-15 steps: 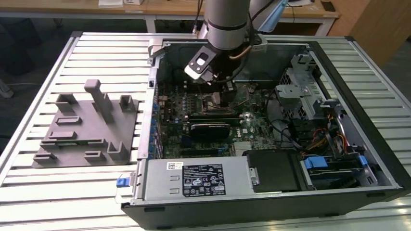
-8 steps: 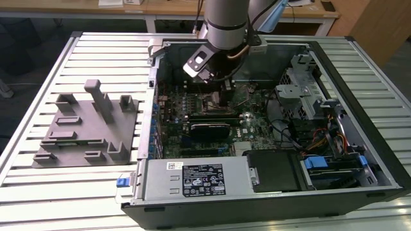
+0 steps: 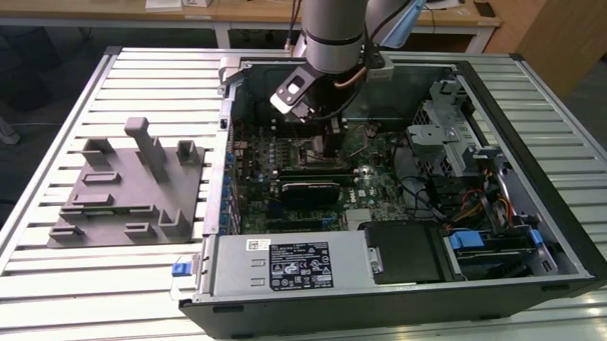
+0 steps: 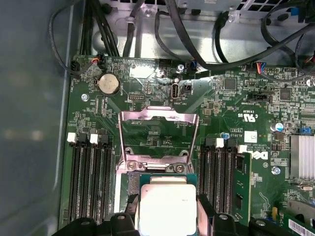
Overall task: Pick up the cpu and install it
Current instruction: 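Place the cpu into insertion slot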
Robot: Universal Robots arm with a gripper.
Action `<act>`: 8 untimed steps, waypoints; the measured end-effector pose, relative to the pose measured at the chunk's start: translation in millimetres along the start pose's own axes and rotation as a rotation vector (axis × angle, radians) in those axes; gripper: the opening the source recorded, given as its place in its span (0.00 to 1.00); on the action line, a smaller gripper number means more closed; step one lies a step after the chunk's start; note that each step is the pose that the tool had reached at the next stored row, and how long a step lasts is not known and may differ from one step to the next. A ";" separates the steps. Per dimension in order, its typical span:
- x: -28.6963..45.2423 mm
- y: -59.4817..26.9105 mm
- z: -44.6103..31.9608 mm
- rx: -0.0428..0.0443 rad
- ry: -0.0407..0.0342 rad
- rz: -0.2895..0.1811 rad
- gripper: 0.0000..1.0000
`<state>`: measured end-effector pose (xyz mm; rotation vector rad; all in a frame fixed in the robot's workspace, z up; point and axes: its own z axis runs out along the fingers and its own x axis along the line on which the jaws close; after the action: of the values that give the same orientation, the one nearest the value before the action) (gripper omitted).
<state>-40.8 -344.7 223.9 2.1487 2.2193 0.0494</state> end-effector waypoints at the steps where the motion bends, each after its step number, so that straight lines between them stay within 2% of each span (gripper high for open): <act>1: 0.1 0.0 0.7 -0.0001 -0.0002 0.000 0.54; 8: 2.6 -2.4 3.7 -0.0001 -0.0002 0.000 0.54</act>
<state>-43.1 -342.2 220.0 2.1486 2.2191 0.0494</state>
